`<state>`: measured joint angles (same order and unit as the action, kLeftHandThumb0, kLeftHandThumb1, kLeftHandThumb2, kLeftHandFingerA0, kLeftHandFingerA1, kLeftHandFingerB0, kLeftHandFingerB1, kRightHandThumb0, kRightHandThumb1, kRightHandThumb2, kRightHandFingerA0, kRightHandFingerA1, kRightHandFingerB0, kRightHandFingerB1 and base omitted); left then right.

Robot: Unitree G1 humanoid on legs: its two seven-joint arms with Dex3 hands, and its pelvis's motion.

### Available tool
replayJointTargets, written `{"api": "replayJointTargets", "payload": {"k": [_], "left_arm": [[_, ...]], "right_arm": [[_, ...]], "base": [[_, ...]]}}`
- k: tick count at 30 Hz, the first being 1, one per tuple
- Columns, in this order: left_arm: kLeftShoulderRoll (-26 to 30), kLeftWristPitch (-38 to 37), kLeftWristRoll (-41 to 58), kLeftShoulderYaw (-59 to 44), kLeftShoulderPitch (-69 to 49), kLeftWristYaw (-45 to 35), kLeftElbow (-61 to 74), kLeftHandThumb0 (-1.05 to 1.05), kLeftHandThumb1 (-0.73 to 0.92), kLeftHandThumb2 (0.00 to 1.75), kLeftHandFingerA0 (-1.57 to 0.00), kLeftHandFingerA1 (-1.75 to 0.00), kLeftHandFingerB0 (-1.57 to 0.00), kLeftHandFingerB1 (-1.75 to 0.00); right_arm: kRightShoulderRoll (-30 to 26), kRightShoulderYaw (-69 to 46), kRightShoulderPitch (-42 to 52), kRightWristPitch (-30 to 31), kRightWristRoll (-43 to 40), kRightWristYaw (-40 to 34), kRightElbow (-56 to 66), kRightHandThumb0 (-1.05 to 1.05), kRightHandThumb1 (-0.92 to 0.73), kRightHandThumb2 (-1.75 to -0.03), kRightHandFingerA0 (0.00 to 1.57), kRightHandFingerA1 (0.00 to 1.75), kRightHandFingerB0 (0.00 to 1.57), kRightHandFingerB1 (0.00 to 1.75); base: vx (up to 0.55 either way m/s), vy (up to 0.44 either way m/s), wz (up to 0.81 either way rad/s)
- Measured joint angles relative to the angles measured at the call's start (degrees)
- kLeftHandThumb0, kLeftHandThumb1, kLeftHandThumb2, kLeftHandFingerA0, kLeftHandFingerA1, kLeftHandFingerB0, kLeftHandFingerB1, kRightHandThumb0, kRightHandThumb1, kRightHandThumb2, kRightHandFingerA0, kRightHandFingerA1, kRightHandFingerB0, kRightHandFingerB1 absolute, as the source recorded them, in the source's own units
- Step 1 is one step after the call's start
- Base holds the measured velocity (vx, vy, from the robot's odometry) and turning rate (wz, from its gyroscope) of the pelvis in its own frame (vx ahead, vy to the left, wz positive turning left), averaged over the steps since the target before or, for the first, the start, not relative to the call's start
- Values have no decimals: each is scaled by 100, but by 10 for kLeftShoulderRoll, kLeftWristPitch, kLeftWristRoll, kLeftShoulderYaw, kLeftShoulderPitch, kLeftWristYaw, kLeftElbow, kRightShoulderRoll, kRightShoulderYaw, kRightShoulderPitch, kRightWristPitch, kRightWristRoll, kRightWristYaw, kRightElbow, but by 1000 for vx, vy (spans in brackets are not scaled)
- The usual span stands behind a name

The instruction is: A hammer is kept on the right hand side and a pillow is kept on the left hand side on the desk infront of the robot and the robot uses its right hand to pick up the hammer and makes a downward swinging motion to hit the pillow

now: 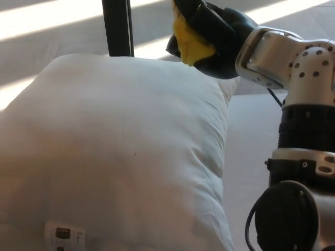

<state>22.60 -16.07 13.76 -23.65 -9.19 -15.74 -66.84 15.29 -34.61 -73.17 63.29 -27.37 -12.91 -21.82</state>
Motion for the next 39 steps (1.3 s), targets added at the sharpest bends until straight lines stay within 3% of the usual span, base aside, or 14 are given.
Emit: {"api": "replayJointTargets", "payload": {"k": [4,8,11,13,17,19,24,26,30,33,34,37,38,39], "left_arm": [[-1,0,0,0,-1,0,1,-71,71,61,-74,-55,-67,-46],[-1,0,0,0,-1,0,2,-69,71,62,-73,-51,-67,-46],[-1,0,0,0,1,0,2,-67,71,62,-73,-50,-65,-46],[-1,0,0,0,3,0,1,-73,70,62,-74,-51,-66,-46],[-1,0,0,0,4,0,2,-72,71,61,-73,-55,-67,-46],[-1,0,0,0,4,0,3,-72,71,62,-74,-54,-68,-46],[-1,0,0,0,8,0,3,-72,71,62,-75,-53,-68,-46],[-1,0,0,0,9,0,3,-71,71,62,-75,-54,-69,-46],[-1,0,0,0,11,0,5,-71,72,62,-74,-55,-68,-46],[-1,0,0,0,13,0,6,-73,70,62,-73,-54,-67,-45],[-1,0,0,0,14,0,6,-72,71,62,-73,-54,-67,-45],[-1,0,0,0,16,0,6,-72,71,62,-72,-54,-68,-45],[-1,0,0,0,16,0,6,-72,71,62,-73,-54,-68,-45],[-1,0,0,0,16,0,6,-72,71,62,-74,-54,-68,-46]], "right_arm": [[0,0,0,-9,-10,-11,0,-36,-78,-88,101,175,70,172],[0,0,0,-15,-22,-21,0,-33,-74,-102,104,175,72,174],[0,1,1,-16,-26,-28,2,-36,-79,-99,103,175,75,175],[0,4,4,-16,-29,-31,6,-37,-69,-112,104,175,77,175],[0,11,25,-15,-34,-34,19,-38,-72,-104,105,175,74,173],[0,17,42,-14,-36,-36,25,-44,-86,-88,105,175,77,175],[-5,38,99,-6,-37,-40,37,-39,-75,-96,108,175,81,166],[-8,51,123,-2,-37,-42,40,-45,-85,-83,110,175,80,168],[-14,78,157,5,-37,-43,44,-45,-79,-83,110,175,87,162],[-18,98,184,10,-37,-43,45,-48,-86,-78,109,175,86,161],[-20,105,194,12,-37,-44,45,-46,-83,-81,112,175,96,152],[-23,123,228,15,-37,-45,47,-53,-92,-72,112,175,86,167],[-24,127,239,16,-38,-46,47,-57,-92,-74,112,175,86,168],[-24,134,257,16,-38,-46,49,-65,-71,-109,133,154,102,136]], "base": [[0,0,0],[0,0,0],[0,0,0],[0,0,0],[0,0,0],[0,0,0],[0,0,0],[0,0,0],[0,0,0],[0,0,0],[0,0,0],[0,0,0],[0,0,0],[0,0,0]]}}
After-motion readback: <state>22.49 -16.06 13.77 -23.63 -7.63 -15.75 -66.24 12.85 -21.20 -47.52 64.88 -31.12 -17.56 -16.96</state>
